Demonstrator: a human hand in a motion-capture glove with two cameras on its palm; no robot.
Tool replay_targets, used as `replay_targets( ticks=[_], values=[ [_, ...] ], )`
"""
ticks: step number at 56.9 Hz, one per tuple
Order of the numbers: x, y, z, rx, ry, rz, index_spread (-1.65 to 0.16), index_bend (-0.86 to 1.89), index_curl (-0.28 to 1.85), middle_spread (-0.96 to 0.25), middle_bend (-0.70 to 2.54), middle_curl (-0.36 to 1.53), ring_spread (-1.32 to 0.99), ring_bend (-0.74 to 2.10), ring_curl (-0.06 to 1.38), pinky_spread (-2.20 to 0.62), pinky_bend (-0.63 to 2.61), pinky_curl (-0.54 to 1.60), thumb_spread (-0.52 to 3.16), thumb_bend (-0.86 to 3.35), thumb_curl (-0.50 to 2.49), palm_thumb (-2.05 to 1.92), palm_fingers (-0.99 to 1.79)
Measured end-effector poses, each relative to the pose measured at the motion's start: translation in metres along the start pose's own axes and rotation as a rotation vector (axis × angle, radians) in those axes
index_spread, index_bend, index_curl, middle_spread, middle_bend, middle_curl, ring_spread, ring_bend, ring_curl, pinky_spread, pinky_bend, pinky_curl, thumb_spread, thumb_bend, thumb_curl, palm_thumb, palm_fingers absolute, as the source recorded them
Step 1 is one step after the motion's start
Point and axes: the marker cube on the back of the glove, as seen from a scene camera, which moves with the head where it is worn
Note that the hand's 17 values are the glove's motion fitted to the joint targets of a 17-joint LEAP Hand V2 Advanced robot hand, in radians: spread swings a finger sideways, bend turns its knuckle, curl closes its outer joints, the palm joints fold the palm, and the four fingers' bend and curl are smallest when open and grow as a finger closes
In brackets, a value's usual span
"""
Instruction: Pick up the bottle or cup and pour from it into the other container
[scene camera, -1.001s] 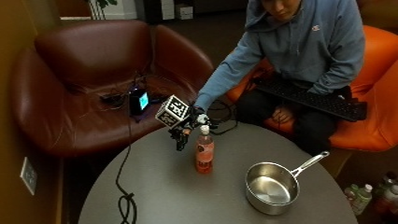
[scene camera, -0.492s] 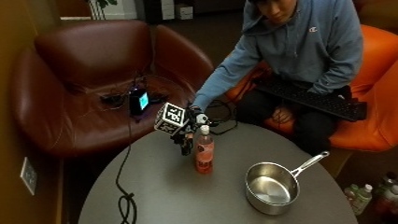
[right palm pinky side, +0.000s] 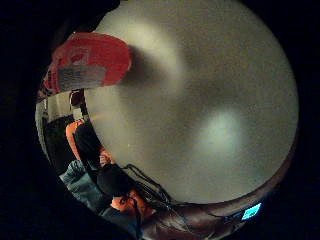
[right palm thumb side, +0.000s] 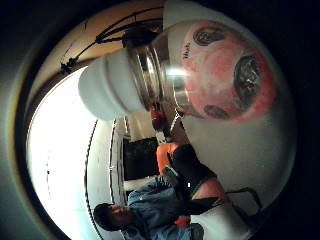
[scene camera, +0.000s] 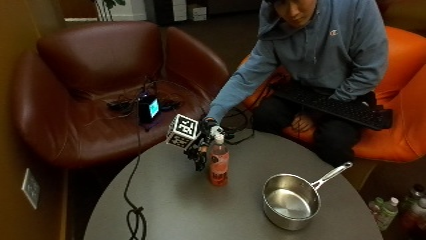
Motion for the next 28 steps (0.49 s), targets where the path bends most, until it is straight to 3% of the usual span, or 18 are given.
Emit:
replay_targets(
  ticks=[16, 24, 28],
  values=[
    [-0.019, -0.034, 0.017, 0.099, -0.090, -0.080, -0.41, 0.14, 0.21, -0.23, 0.20, 0.30, -0.12, 0.37, 0.29, 0.23, 0.57, 0.34, 0.82, -0.02, 0.33, 0.50, 0.04],
    [-0.023, -0.044, 0.025, 0.172, -0.188, -0.129, -0.41, 0.18, 0.24, -0.23, 0.22, 0.32, -0.14, 0.38, 0.29, 0.22, 0.51, 0.32, 0.83, -0.02, 0.34, 0.56, 0.22],
    [-0.030, -0.053, 0.027, 0.211, -0.216, -0.150, -0.39, 0.23, 0.27, -0.21, 0.24, 0.33, -0.14, 0.40, 0.29, 0.20, 0.44, 0.30, 0.83, -0.01, 0.35, 0.62, 0.45]
  ],
)
